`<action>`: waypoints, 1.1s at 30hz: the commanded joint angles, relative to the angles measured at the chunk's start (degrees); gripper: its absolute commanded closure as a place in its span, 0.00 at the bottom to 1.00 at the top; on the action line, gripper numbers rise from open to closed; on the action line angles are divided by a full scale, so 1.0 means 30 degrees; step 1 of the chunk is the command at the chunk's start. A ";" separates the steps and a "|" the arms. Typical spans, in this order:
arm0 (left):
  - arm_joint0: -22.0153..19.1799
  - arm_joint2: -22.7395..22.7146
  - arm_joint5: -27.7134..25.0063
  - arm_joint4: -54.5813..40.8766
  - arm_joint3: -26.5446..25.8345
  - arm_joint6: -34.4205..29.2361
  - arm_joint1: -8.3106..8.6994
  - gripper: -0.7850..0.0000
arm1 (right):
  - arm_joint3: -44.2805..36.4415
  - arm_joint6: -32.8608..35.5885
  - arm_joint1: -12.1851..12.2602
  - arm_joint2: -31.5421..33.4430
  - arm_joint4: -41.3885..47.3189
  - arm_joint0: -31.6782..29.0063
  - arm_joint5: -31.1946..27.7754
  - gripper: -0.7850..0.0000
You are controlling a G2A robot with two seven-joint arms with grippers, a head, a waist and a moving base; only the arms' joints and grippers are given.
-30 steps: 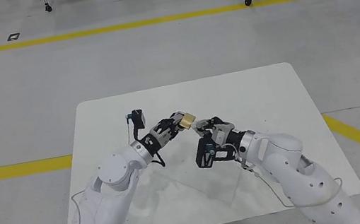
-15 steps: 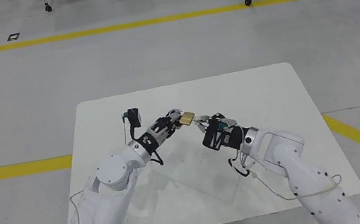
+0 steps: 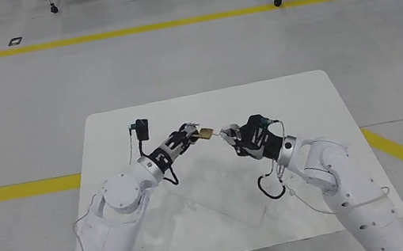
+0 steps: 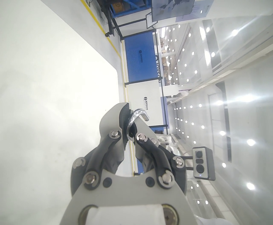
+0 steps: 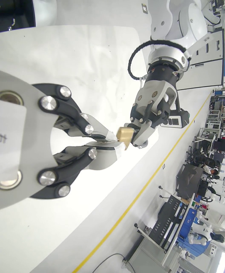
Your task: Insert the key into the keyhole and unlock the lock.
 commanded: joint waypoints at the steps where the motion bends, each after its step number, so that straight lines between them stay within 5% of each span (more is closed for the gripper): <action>1: -0.0075 0.0068 -0.0016 0.2256 -0.0394 -0.1389 0.0230 1.00 | -0.0714 -0.0401 0.0181 0.1199 -0.0354 -0.0452 0.0250 0.00; 7: -0.0272 0.1287 0.0530 0.8468 -0.1424 -0.6202 0.0790 1.00 | -0.1410 -0.0854 0.0381 0.2604 -0.0484 -0.1145 0.0447 0.00; 12: -0.0759 0.2993 0.0912 1.0486 -0.0736 -0.7075 0.0640 0.98 | -0.1410 -0.0854 0.0381 0.2604 -0.0484 -0.1145 0.0447 0.00; 14: -0.1112 0.3703 0.1294 1.1302 -0.0348 -0.7201 0.0521 0.62 | -0.1410 -0.0854 0.0381 0.2604 -0.0484 -0.1145 0.0447 0.00; 15: -0.1262 0.3930 0.1472 1.1404 -0.0227 -0.7311 0.0463 0.24 | -0.1410 -0.0854 0.0381 0.2604 -0.0484 -0.1145 0.0447 0.00; 16: -0.1397 0.4089 0.1609 1.1470 -0.0095 -0.7498 0.0424 0.00 | -0.1410 -0.0854 0.0381 0.2604 -0.0484 -0.1145 0.0447 0.00; 20: -0.1670 0.4058 0.2030 1.1683 0.0135 -0.8091 0.0432 0.00 | -0.1410 -0.0854 0.0381 0.2604 -0.0484 -0.1145 0.0447 0.00; 27: -0.0807 0.1613 0.2530 1.1551 -0.1153 -0.7861 0.0981 0.00 | -0.1410 -0.0854 0.0381 0.2604 -0.0484 -0.1145 0.0447 0.00; 33: 0.1265 -0.1176 0.3594 1.2404 -0.3619 -0.4245 0.1460 0.00 | -0.1410 -0.0854 0.0381 0.2604 -0.0484 -0.1145 0.0447 0.00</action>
